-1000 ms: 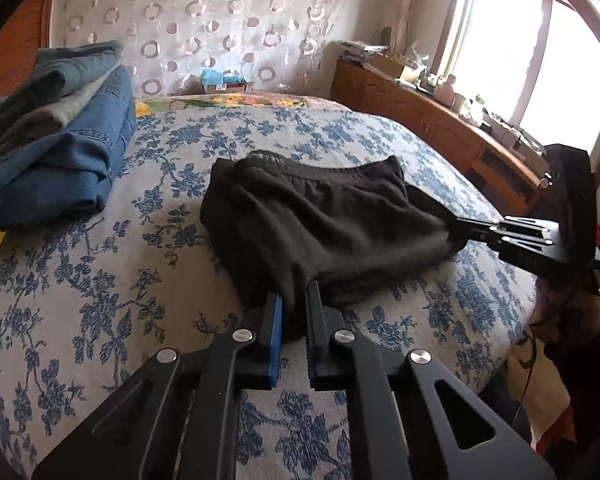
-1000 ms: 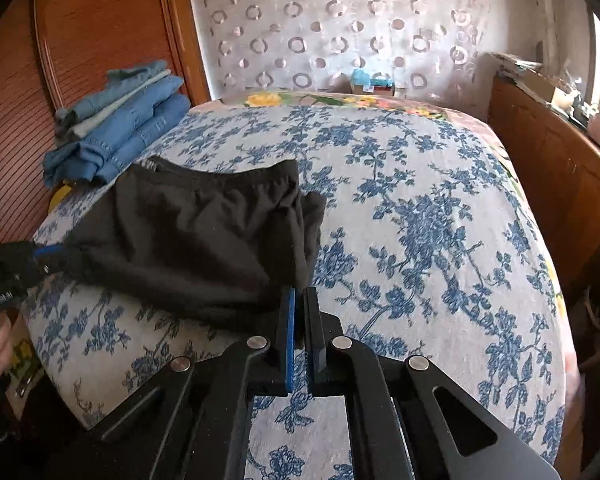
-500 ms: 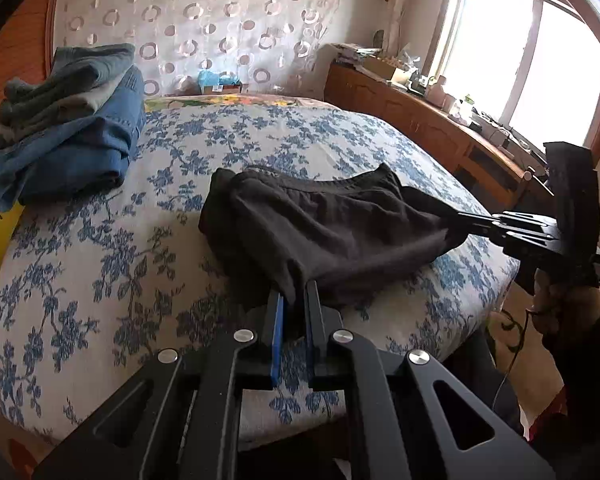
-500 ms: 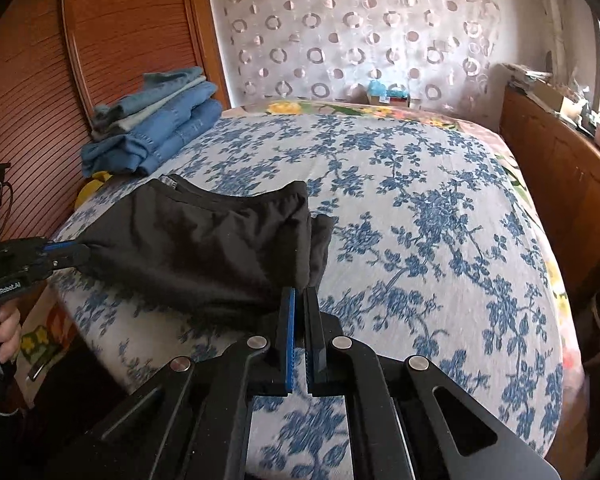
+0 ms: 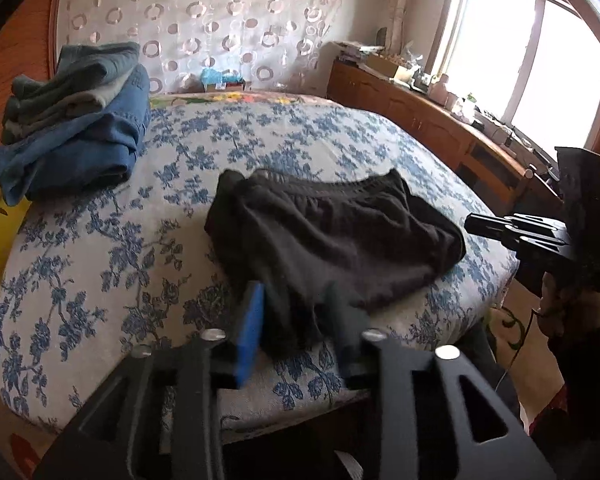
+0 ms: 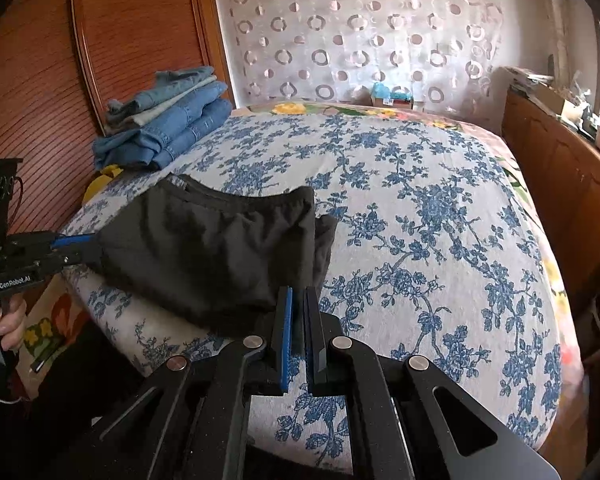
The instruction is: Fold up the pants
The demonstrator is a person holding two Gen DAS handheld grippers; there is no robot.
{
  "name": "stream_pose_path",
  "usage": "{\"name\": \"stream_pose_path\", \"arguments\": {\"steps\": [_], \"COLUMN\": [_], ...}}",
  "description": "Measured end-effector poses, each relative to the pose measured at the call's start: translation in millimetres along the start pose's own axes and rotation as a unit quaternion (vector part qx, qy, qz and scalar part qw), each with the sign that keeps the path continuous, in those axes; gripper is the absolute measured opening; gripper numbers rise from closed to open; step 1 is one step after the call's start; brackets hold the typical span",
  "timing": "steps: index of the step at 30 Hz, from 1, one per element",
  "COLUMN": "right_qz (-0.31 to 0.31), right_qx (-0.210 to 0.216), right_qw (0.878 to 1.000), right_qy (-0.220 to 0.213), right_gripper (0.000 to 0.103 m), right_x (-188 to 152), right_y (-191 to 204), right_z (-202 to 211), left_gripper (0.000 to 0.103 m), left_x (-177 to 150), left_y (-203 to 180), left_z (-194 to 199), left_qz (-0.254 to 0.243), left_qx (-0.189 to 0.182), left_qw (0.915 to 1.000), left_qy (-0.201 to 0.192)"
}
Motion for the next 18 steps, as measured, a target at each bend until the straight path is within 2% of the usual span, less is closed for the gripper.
{"name": "stream_pose_path", "arguments": {"steps": [3, 4, 5, 6, 11, 18], "right_qz": [0.001, 0.002, 0.002, 0.003, 0.008, 0.019], "right_qx": [-0.006, -0.006, -0.008, -0.011, -0.006, -0.012], "right_qw": [1.000, 1.000, 1.000, 1.000, 1.000, 1.000], "right_qy": [-0.008, -0.010, -0.009, -0.009, -0.012, 0.005], "right_gripper": [0.017, 0.019, 0.026, 0.033, 0.040, 0.042], "right_x": [5, 6, 7, 9, 18, 31], "right_y": [-2, -2, -2, -2, -1, -4], "right_z": [1, 1, -1, -3, -21, -62], "left_gripper": [0.060, 0.071, 0.074, 0.074, 0.074, 0.074], "left_x": [5, 7, 9, 12, 25, 38], "left_y": [-1, -1, 0, 1, 6, 13], "left_z": [-2, -3, -4, -6, -14, -27], "left_qz": [-0.004, -0.005, -0.005, -0.005, -0.009, -0.014], "left_qx": [-0.007, -0.006, -0.004, -0.001, 0.022, 0.030], "left_qw": [1.0000, 1.0000, 0.9999, 0.9999, 0.9994, 0.9991], "left_qy": [-0.002, -0.004, -0.008, -0.013, -0.024, -0.025]}}
Point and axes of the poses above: each gripper's, at about its wrist camera, not at the fingertips, and z roughly against the way its jaws point, y to its left, x to its top, the point moved 8 cm from there along -z, roughly the way its jaws point, and after that the axes turned 4 degrees about -y, right-handed, at the moved point
